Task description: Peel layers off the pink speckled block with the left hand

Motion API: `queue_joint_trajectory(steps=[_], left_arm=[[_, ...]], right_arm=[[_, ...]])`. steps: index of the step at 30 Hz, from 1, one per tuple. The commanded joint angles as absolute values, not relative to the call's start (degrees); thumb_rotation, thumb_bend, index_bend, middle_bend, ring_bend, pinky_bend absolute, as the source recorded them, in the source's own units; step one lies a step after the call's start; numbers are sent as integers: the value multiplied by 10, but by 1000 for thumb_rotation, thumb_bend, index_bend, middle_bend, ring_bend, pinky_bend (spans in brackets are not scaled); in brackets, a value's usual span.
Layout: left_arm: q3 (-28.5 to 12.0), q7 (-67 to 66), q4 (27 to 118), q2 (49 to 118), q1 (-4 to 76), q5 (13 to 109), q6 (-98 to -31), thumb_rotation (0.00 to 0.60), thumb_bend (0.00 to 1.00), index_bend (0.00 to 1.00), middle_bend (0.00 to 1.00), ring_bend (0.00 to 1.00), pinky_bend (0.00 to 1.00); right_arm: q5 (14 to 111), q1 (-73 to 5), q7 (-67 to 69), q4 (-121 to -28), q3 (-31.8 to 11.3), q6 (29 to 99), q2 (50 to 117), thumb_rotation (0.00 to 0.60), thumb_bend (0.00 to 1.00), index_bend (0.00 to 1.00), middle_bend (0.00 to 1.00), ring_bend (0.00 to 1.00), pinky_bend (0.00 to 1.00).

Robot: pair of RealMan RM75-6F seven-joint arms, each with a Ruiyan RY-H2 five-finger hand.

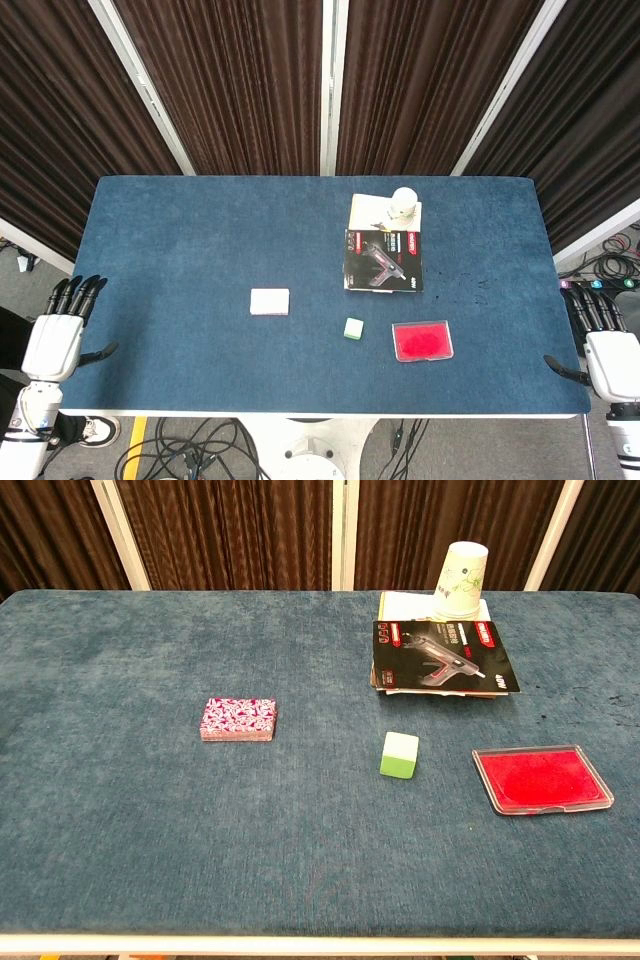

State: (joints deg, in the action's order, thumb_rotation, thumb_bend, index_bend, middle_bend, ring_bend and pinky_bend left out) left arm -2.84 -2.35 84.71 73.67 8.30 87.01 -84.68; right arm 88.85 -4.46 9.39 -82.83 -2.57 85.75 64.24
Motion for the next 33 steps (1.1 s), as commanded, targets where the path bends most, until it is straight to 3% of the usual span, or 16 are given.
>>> queue_joint_trajectory(steps=[1, 16, 33], left_arm=[[-28, -27, 849, 737, 84, 871, -847, 600, 0, 84, 69, 0, 0], [-24, -13, 854, 732, 88, 876, -838, 600, 0, 85, 69, 0, 0], [-29, -71, 905, 730, 135, 879, -776, 600, 0, 85, 69, 0, 0]], right_arm=[[888, -44, 97, -825, -26, 858, 643, 600, 40, 0, 0, 0, 0], [890, -47, 91, -833, -25, 854, 642, 600, 40, 0, 0, 0, 0], [887, -50, 83, -843, -26, 849, 632, 600, 43, 0, 0, 0, 0]])
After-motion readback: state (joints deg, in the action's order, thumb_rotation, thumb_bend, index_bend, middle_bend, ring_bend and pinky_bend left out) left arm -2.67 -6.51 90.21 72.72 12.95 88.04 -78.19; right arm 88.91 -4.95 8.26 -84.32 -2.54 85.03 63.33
